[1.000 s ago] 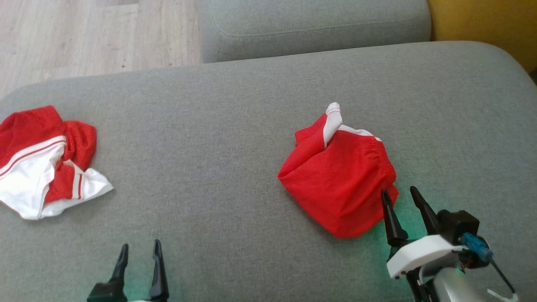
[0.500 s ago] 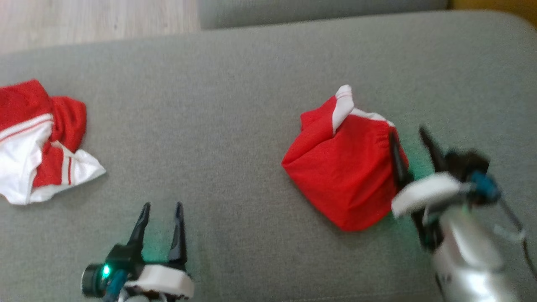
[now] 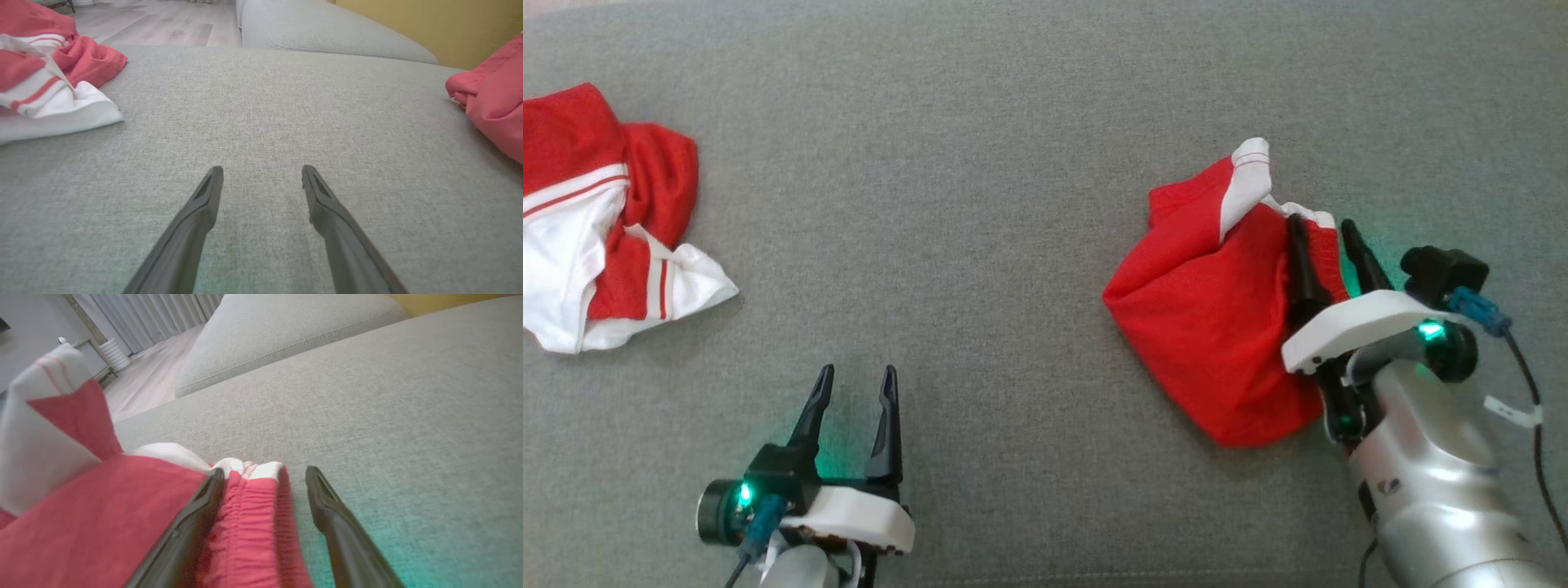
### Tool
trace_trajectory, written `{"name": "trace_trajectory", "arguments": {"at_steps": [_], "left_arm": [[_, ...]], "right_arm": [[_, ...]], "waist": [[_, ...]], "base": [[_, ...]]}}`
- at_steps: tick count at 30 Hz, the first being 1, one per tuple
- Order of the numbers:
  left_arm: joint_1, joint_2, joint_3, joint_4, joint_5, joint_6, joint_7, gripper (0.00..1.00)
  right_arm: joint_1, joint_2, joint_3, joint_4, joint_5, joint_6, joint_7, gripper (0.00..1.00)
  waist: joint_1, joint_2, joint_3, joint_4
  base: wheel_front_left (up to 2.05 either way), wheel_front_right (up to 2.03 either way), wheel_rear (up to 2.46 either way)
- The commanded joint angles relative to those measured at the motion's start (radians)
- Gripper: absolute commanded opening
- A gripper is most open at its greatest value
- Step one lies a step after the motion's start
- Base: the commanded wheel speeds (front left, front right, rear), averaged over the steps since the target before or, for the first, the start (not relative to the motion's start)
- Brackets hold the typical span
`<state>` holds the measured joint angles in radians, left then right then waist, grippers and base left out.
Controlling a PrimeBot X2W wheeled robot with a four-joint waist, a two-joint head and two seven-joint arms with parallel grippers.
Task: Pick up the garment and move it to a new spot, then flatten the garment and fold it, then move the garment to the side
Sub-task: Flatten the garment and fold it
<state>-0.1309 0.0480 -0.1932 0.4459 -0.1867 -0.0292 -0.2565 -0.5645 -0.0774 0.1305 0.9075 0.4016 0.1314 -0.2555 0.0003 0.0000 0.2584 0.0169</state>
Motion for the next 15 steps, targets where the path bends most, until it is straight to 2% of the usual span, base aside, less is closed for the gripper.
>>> {"name": "trace_trajectory", "arguments": {"at_steps": [1,7,8,10,11,12,13,14,15], "left_arm": [[-0.027,0.002,0.033,-0.023,-0.001,0.005,-0.005,1.00],[-0.030,0.002,0.030,-0.022,-0.001,0.001,-0.005,1.00],[-0.031,0.002,0.027,-0.021,-0.003,0.001,-0.005,1.00],[-0.032,0.002,0.021,-0.019,-0.004,0.000,-0.005,1.00],[-0.034,0.002,0.019,-0.018,-0.005,-0.001,-0.005,1.00],[-0.034,0.002,0.016,-0.016,-0.006,-0.002,-0.005,1.00],[-0.035,0.002,0.014,-0.014,-0.007,-0.003,-0.005,1.00],[-0.034,0.002,0.013,-0.011,-0.009,-0.003,-0.005,1.00],[-0.032,0.002,0.011,-0.009,-0.011,-0.003,-0.005,1.00]], "right_arm": [[-0.014,0.009,0.034,-0.026,0.020,-0.001,-0.006,1.00],[0.014,-0.004,0.151,-0.063,0.127,-0.001,-0.006,1.00],[0.014,-0.010,0.163,-0.064,0.136,-0.001,-0.006,0.98],[0.013,-0.017,0.181,-0.059,0.158,-0.001,-0.006,0.86],[0.010,-0.021,0.188,-0.056,0.169,-0.001,-0.006,0.76],[0.007,-0.025,0.194,-0.054,0.179,-0.001,-0.006,0.47],[0.005,-0.028,0.196,-0.053,0.191,-0.001,-0.006,0.34],[0.002,-0.032,0.196,-0.054,0.201,-0.001,-0.006,0.07],[0.000,-0.039,0.192,-0.058,0.205,-0.001,-0.006,0.00]], "waist": [[-0.0003,0.0000,-0.002,-0.002],[-0.0003,0.0000,-0.017,-0.019],[-0.0003,0.0000,-0.019,-0.020],[-0.0003,0.0000,-0.022,-0.020],[-0.0003,0.0000,-0.024,-0.019],[-0.0003,0.0000,-0.026,-0.017],[-0.0003,0.0000,-0.029,-0.015],[-0.0003,0.0000,-0.032,-0.012],[-0.0003,0.0000,-0.036,-0.009]], "base": [[0.00,0.00,0.00],[0.00,0.00,0.00],[0.00,0.00,0.00],[0.00,0.00,0.00],[0.00,0.00,0.00],[0.00,0.00,0.00],[0.00,0.00,0.00],[0.00,0.00,0.00],[0.00,0.00,0.00]]}}
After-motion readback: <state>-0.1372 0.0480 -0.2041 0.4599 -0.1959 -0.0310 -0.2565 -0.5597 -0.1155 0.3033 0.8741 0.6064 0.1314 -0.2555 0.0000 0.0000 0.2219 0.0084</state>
